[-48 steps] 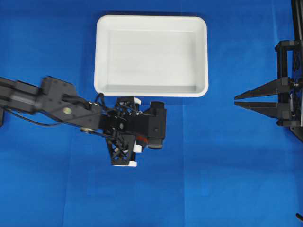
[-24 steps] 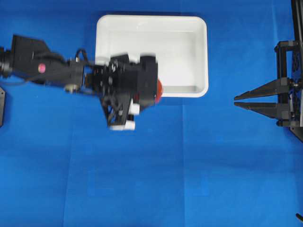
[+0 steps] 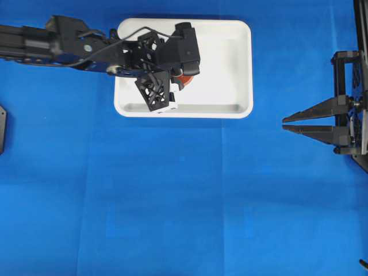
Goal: Place one roll of tape in the white case with the left arm.
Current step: 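Lift the tape and carry it with the left gripper over the tray, then open the left gripper to drop the tape into the tray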
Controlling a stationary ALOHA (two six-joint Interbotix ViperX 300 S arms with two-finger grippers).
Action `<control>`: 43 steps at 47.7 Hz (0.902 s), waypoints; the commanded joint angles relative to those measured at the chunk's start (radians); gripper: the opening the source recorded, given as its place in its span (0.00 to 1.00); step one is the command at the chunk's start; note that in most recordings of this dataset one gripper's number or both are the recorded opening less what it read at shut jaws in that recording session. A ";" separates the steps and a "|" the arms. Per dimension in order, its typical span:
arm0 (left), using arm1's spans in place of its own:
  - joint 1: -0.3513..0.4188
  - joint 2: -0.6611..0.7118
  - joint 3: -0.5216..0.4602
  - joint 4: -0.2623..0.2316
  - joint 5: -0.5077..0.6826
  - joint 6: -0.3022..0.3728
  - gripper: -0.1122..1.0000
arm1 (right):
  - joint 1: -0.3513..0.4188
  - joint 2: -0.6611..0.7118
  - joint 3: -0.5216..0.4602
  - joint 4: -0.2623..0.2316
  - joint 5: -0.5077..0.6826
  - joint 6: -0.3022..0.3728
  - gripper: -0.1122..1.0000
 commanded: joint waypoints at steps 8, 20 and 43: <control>0.005 0.025 -0.018 0.002 -0.035 0.038 0.33 | 0.000 0.011 -0.012 0.000 -0.003 0.003 0.00; 0.005 0.018 -0.020 -0.002 -0.037 0.038 0.61 | 0.000 0.014 -0.012 0.000 -0.002 0.003 0.00; -0.057 -0.325 0.034 -0.003 0.092 0.032 0.79 | -0.002 0.014 -0.014 0.000 0.005 0.003 0.00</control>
